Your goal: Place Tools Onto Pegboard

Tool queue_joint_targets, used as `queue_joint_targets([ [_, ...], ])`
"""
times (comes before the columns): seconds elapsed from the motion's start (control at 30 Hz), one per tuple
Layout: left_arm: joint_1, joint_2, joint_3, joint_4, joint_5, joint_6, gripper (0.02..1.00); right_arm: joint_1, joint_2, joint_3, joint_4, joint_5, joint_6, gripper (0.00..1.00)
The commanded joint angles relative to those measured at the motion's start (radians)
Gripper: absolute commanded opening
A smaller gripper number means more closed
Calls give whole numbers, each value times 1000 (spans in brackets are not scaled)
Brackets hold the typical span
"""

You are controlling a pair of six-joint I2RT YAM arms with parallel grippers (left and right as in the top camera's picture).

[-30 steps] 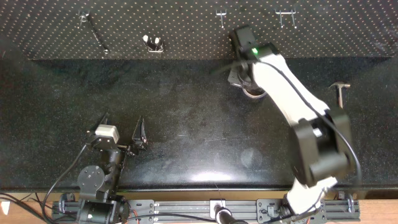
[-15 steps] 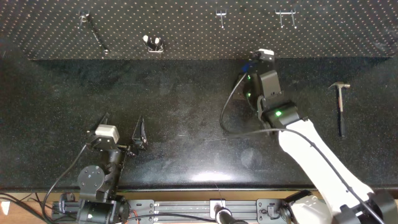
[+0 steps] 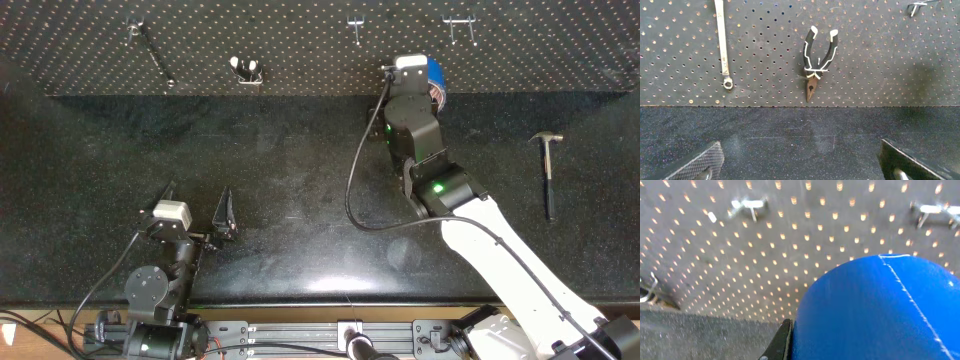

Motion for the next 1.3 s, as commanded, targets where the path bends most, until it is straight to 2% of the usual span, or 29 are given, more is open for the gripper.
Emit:
queue_joint_targets([
  [0.03,2,-12,-1,-8,-11,13,993,59,-18,25,28,29,-26,75],
  [0.47,2,-12,-1,-8,-11,13,993,138,-111,25,2,30,-10,73],
  [0.63,2,-12,-1,-8,-11,13,996,143,-137,25,-18,29,112,75],
  [0.77,2,-12,-1,-8,-11,13,993,147,-138,25,-17,26,155,75],
  [1.0,2,-12,-1,-8,-11,13,993,218,-139,25,-16,19,273,77],
  [1.3,2,-12,-1,-8,-11,13,993,225,-77,102,51,26,298,75],
])
